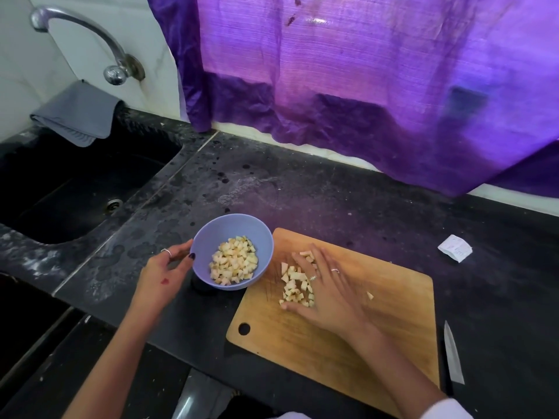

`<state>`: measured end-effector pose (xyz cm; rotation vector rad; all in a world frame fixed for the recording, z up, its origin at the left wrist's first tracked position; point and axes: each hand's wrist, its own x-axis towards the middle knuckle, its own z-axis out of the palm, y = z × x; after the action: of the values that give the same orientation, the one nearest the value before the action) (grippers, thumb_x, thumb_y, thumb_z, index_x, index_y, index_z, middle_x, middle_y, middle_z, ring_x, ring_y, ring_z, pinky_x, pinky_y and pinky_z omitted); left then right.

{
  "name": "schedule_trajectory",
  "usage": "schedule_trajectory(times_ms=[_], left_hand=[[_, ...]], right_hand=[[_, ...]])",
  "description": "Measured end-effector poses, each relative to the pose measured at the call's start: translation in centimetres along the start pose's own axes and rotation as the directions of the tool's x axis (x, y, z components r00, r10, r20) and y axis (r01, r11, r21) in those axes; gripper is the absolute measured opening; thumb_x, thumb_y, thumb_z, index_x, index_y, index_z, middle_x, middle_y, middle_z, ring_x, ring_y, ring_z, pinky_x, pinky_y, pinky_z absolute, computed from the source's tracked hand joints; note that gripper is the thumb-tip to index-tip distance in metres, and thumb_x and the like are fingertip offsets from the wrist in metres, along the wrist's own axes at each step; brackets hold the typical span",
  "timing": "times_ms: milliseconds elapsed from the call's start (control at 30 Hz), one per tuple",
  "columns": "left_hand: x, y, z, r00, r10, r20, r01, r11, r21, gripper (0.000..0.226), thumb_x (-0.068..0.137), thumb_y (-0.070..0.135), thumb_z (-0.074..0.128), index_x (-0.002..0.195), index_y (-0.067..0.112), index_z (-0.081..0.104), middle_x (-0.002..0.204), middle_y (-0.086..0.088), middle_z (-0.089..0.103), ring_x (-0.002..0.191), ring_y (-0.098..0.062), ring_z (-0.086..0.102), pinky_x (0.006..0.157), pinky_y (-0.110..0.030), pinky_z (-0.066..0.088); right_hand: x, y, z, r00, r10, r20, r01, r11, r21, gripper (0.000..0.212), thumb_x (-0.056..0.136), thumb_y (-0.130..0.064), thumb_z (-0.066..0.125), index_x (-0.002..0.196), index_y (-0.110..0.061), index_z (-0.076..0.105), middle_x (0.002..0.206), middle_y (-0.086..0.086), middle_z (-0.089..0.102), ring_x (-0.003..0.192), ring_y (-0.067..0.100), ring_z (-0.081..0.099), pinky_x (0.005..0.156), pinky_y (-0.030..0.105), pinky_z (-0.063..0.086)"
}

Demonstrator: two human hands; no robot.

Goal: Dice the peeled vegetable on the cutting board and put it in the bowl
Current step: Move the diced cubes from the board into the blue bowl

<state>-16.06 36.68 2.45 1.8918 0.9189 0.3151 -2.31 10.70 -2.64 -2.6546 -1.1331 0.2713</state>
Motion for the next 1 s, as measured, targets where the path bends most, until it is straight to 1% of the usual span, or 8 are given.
schedule_trajectory(times_ms=[200,300,400,500,700,867,933,1000], left_hand=[[0.1,0.0,0.1,1.0,0.0,-0.011,0.0,1.0,0.006,0.028,0.093,0.019,0.058,0.12,0.026,0.063,0.118,0.005,0.064,0.108,-0.014,0.06,0.093,-0.033,0.044],[0.2,0.1,0.3,1.0,-0.006,-0.02,0.006,1.0,0.013,0.029,0.093,0.019,0.058,0.121,0.026,0.063,0.118,0.005,0.064,0.107,-0.015,0.059,0.093,-0.035,0.044],[0.1,0.3,0.3,1.0,0.0,-0.02,0.0,1.0,0.016,0.029,0.093,0.018,0.057,0.121,0.024,0.063,0.118,0.003,0.064,0.107,-0.016,0.06,0.092,-0.034,0.044],[0.0,0.3,0.3,1.0,-0.008,-0.022,0.009,1.0,0.029,0.03,0.094,0.018,0.057,0.123,0.024,0.062,0.117,0.004,0.063,0.108,-0.017,0.059,0.093,-0.034,0.043],[0.1,0.1,0.2,1.0,-0.014,-0.011,0.015,0.999,0.038,0.03,0.094,0.019,0.057,0.122,0.027,0.062,0.117,0.006,0.064,0.109,-0.016,0.059,0.096,-0.038,0.044],[0.1,0.0,0.3,1.0,-0.027,-0.008,0.027,0.999,0.027,0.03,0.094,0.019,0.057,0.122,0.028,0.062,0.114,0.008,0.064,0.109,-0.015,0.059,0.095,-0.035,0.044],[0.3,0.1,0.2,1.0,-0.03,-0.005,0.03,0.999,0.03,0.03,0.094,0.019,0.057,0.122,0.028,0.062,0.112,0.008,0.064,0.108,-0.015,0.059,0.094,-0.034,0.044],[0.4,0.2,0.1,1.0,-0.03,0.002,0.03,0.999,0.042,0.03,0.093,0.019,0.058,0.122,0.027,0.062,0.11,0.008,0.063,0.106,-0.014,0.058,0.09,-0.032,0.042]], right_hand=[[2.1,-0.7,0.0,0.977,-0.21,0.027,0.211,0.975,-0.075,0.063,0.086,-0.073,0.026,0.141,-0.043,0.035,0.158,-0.004,0.017,0.147,0.022,0.001,0.116,0.04,-0.007],[1.6,-0.5,0.6,0.962,-0.271,-0.043,0.27,0.962,-0.042,0.046,0.093,-0.058,0.033,0.13,-0.039,0.053,0.146,-0.003,0.043,0.142,0.025,0.025,0.115,0.046,0.018],[0.6,-0.3,1.3,0.944,-0.279,-0.174,0.273,0.96,-0.059,0.04,0.094,-0.045,0.037,0.119,-0.032,0.065,0.131,-0.007,0.058,0.132,0.024,0.044,0.102,0.039,0.041],[-0.3,-0.1,1.9,0.923,-0.294,-0.249,0.28,0.956,-0.091,0.038,0.093,-0.04,0.037,0.112,-0.029,0.068,0.124,-0.009,0.061,0.12,0.023,0.048,0.095,0.036,0.048],[-0.2,0.4,1.8,0.91,-0.299,-0.288,0.258,0.951,-0.173,0.032,0.092,-0.041,0.039,0.092,-0.024,0.067,0.101,-0.003,0.064,0.092,0.025,0.06,0.068,0.036,0.056],[0.5,-0.1,0.5,0.922,-0.228,-0.314,0.181,0.968,-0.171,0.035,0.092,-0.044,0.047,0.084,-0.02,0.072,0.078,-0.003,0.069,0.064,0.015,0.065,0.046,0.027,0.051],[0.8,-0.6,-0.4,0.939,-0.121,-0.321,0.102,0.992,-0.073,0.029,0.092,-0.039,0.057,0.074,-0.019,0.07,0.062,-0.007,0.062,0.048,0.008,0.055,0.042,0.017,0.04],[1.3,-1.0,-1.1,0.947,0.087,-0.31,-0.023,0.979,0.204,0.037,0.094,-0.037,0.052,0.062,-0.021,0.057,0.049,-0.012,0.048,0.04,0.003,0.04,0.04,0.017,0.027]])
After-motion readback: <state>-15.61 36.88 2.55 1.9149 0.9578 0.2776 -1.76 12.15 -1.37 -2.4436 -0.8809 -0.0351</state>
